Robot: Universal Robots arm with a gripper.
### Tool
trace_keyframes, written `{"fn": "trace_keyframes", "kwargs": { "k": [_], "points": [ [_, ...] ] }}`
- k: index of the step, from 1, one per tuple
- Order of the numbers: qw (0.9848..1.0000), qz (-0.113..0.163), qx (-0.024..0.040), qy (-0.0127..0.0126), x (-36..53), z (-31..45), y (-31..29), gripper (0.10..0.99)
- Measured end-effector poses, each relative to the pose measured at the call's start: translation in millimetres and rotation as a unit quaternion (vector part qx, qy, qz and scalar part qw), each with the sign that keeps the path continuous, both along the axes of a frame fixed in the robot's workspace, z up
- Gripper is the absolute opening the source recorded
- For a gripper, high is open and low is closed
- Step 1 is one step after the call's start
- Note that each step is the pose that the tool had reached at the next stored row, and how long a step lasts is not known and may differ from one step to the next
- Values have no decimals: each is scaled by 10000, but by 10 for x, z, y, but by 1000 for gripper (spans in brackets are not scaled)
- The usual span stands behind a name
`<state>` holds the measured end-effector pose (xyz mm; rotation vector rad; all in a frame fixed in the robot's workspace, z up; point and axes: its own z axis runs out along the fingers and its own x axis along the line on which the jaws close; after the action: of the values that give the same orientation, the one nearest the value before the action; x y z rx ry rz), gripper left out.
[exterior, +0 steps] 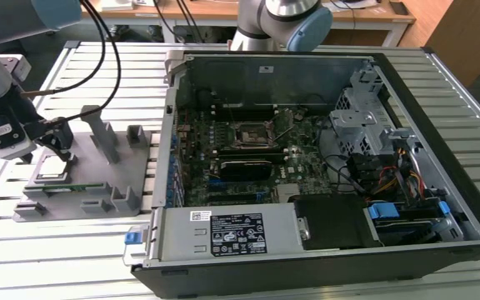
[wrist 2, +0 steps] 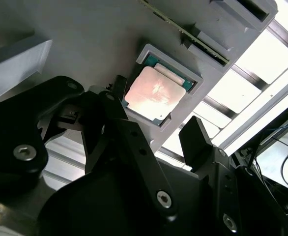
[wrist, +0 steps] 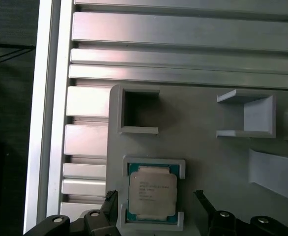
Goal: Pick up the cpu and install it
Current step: 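Pick up the cpu and move it towards the insertion slot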
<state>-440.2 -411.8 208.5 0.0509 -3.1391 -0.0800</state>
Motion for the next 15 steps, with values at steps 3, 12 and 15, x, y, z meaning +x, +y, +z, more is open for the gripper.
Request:
{"fn": "trace_keyframes", "kwargs": {
  "k": [3,12,15],
  "points": [
    [10000,0,0,0,0,-26,0,706],
    [10000,-2,0,-5,0,-107,-1,706],
    [10000,-2,0,-10,0,-134,-1,706]
  ]
}}
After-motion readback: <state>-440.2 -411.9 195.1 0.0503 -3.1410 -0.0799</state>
